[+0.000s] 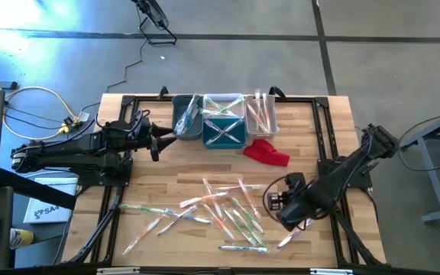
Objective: Pick & Place Toothbrushes
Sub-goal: Put the right purple toothbrush into the blue bin
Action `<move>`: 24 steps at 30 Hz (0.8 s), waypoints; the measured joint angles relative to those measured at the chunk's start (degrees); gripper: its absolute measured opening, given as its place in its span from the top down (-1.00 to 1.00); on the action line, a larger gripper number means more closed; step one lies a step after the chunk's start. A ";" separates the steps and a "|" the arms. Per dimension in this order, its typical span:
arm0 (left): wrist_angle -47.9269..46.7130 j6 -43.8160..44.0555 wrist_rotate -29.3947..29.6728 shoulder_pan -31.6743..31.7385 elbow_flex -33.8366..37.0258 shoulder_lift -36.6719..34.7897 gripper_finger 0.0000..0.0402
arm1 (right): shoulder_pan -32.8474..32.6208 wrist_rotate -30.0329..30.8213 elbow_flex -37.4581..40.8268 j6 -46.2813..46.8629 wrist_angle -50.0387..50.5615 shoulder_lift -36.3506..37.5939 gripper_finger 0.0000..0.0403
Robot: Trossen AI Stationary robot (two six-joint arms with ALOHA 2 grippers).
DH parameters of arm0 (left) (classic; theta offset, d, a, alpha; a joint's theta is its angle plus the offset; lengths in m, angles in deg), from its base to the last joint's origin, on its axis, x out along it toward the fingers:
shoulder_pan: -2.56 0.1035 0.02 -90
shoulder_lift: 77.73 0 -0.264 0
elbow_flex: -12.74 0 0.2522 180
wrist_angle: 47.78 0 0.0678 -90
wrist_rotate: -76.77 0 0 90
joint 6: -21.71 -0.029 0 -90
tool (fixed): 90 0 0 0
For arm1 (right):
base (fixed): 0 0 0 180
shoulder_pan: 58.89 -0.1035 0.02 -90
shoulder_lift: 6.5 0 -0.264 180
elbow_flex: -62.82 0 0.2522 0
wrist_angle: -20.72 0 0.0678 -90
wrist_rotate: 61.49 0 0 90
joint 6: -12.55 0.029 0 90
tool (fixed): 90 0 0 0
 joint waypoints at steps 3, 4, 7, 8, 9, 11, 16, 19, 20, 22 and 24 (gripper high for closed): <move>-0.01 0.01 0.00 0.00 0.00 0.00 -0.03 | -1.31 -1.27 0.00 2.50 0.02 -2.48 0.99; -0.01 0.00 0.00 0.00 0.00 0.00 -0.03 | -1.66 -2.71 0.00 2.97 -0.03 -3.41 0.99; -0.01 0.00 0.00 0.00 0.00 0.00 -0.03 | -2.55 -8.40 0.00 3.28 -0.03 -6.16 0.99; -0.01 0.00 0.00 0.00 0.00 0.00 -0.03 | -2.75 -10.40 0.00 3.32 0.01 -7.18 0.99; -0.01 0.01 0.00 0.00 0.00 0.00 -0.03 | -2.96 -12.31 0.00 3.51 0.01 -8.24 0.99; -0.01 0.00 0.00 0.00 0.00 0.00 -0.03 | -3.34 -16.20 0.00 3.70 -0.05 -10.37 0.99; -0.01 0.00 0.00 0.00 0.00 0.00 -0.03 | -4.28 -24.89 0.02 1.60 -2.62 -14.51 0.87; -0.01 0.01 0.00 0.01 0.00 0.00 -0.03 | -5.11 -25.36 0.04 2.92 -6.87 -15.27 0.69; -0.01 0.01 0.00 0.00 0.00 0.00 -0.03 | -5.44 -24.56 0.04 4.18 -8.37 -15.28 0.62; -0.01 0.00 0.00 0.00 0.00 0.00 -0.03 | -6.01 -22.01 0.04 7.44 -10.59 -15.28 0.48; -0.01 0.00 0.00 0.00 0.00 0.00 -0.03 | -6.74 -19.68 0.04 10.04 -11.43 -15.28 0.35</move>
